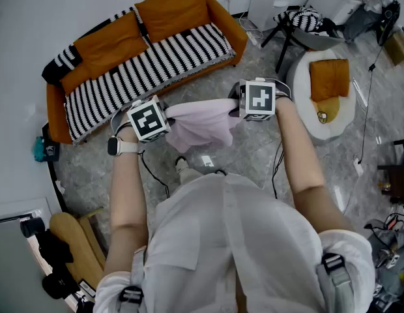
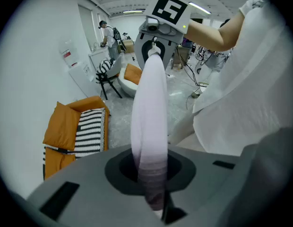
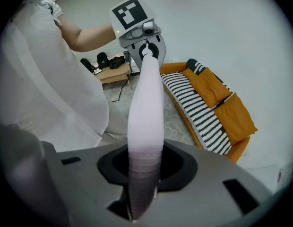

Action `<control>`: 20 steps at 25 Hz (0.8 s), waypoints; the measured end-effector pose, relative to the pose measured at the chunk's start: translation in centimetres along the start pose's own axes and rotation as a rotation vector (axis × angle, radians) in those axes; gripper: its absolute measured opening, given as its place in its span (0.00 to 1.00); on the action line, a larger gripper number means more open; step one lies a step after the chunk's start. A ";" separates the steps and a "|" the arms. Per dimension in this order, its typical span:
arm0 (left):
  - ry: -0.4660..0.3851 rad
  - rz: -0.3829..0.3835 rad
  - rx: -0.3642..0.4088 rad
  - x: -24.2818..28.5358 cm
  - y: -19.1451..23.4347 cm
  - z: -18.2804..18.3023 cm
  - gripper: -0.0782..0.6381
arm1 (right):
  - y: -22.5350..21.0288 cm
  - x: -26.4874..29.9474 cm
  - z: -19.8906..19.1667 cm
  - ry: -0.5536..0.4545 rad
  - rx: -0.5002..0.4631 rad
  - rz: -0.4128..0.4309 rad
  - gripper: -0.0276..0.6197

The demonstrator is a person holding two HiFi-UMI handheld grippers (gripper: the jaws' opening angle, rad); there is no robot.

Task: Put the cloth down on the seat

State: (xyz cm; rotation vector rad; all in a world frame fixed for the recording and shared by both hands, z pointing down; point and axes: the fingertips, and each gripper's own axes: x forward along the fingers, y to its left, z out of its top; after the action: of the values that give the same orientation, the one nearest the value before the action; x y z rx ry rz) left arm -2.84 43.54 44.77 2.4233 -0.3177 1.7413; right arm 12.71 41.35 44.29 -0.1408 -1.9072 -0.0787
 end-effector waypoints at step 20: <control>0.000 -0.035 0.006 1.1 0.5 0.4 0.17 | -1.3 0.7 -0.8 -0.013 0.082 -0.002 0.20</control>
State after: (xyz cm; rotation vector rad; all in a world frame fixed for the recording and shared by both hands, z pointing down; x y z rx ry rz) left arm -2.21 42.82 45.71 2.4181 -0.2679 1.7305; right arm 13.05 40.01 45.23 -0.0842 -1.9203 -0.0011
